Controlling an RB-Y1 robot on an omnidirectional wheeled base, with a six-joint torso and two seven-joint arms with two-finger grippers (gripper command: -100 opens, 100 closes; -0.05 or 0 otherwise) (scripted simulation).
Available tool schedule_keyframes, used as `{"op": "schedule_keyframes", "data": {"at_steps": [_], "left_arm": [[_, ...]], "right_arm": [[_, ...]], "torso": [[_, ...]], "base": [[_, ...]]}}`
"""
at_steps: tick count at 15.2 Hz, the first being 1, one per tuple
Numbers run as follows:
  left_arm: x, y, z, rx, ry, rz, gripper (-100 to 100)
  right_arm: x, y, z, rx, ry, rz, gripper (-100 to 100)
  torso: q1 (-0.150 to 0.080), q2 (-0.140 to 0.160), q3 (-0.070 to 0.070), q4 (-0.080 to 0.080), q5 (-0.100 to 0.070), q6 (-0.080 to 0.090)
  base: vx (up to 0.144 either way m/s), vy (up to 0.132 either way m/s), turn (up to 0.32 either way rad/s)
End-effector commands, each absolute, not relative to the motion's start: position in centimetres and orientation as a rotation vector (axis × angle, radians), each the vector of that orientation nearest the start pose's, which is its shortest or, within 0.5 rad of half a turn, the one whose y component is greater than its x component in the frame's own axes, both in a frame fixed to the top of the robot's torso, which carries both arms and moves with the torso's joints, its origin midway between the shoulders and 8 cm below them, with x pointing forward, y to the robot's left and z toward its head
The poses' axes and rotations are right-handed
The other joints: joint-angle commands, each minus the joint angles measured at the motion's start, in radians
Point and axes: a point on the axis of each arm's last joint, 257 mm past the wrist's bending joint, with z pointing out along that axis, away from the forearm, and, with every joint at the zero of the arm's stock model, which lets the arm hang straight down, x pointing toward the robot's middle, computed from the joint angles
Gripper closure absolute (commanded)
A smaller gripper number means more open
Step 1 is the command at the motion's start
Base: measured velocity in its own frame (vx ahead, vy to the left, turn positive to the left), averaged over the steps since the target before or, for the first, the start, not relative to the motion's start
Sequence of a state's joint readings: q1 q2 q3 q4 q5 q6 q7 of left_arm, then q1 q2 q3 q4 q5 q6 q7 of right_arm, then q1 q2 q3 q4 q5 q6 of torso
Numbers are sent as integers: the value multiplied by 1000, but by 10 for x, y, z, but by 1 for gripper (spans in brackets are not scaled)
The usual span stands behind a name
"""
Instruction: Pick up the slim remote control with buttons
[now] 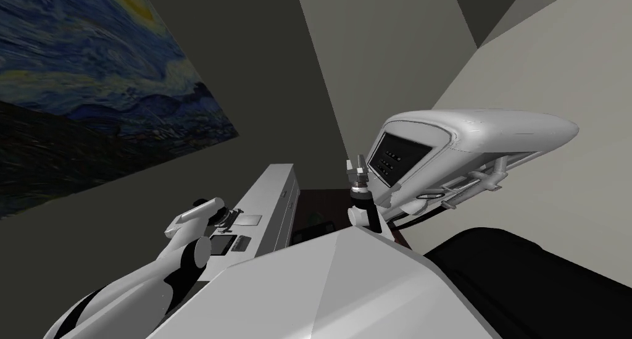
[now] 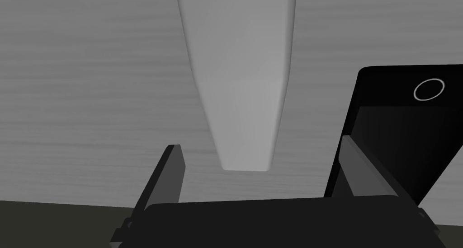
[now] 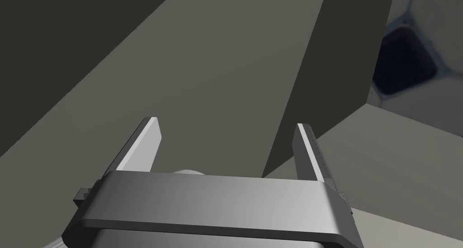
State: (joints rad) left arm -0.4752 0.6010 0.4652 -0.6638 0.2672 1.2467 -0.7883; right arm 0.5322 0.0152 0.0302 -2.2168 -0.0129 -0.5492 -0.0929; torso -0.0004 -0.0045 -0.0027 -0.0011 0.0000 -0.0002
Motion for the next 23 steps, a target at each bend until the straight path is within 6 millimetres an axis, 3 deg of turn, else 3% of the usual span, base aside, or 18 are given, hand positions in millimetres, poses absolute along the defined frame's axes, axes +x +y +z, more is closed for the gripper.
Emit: {"op": "schedule_keyframes", "data": {"at_steps": [1,5,7,11,13,14,18,19,23], "left_arm": [[362,540,-436,-1934,2345,17,-100],[345,518,-449,-1981,2421,-10,-100],[351,522,-447,-1973,2408,-6,-100],[323,538,-467,-2014,2375,-12,-100],[325,537,-465,-2011,2378,-11,-100],[324,538,-465,-2010,2376,-12,100],[324,538,-466,-2012,2377,-10,100],[337,529,-457,-1995,2394,-10,100],[350,521,-448,-1974,2412,-7,100]], "right_arm": [[346,-277,-5,752,592,1404,0],[346,-277,-5,752,592,1404,0],[346,-277,-5,752,592,1404,0],[346,-277,-5,752,592,1404,0],[346,-277,-5,752,592,1404,0],[346,-277,-5,752,592,1404,0],[346,-277,-5,752,592,1404,0],[346,-277,-5,752,592,1404,0],[346,-277,-5,752,592,1404,0]], "torso": [[0,0,0,0,0,0],[0,1,1,0,0,0],[0,1,0,0,0,0],[-1,3,2,1,0,0],[-1,4,2,1,0,0],[-1,4,2,1,0,0],[0,4,3,1,0,0],[0,4,3,1,0,0],[1,6,4,2,0,0]], "base": [[56,3,-20],[46,2,-24],[45,3,-16],[20,-14,-117],[18,-12,-62],[0,0,0],[-1,0,5],[-10,12,138],[-23,16,115]]}}
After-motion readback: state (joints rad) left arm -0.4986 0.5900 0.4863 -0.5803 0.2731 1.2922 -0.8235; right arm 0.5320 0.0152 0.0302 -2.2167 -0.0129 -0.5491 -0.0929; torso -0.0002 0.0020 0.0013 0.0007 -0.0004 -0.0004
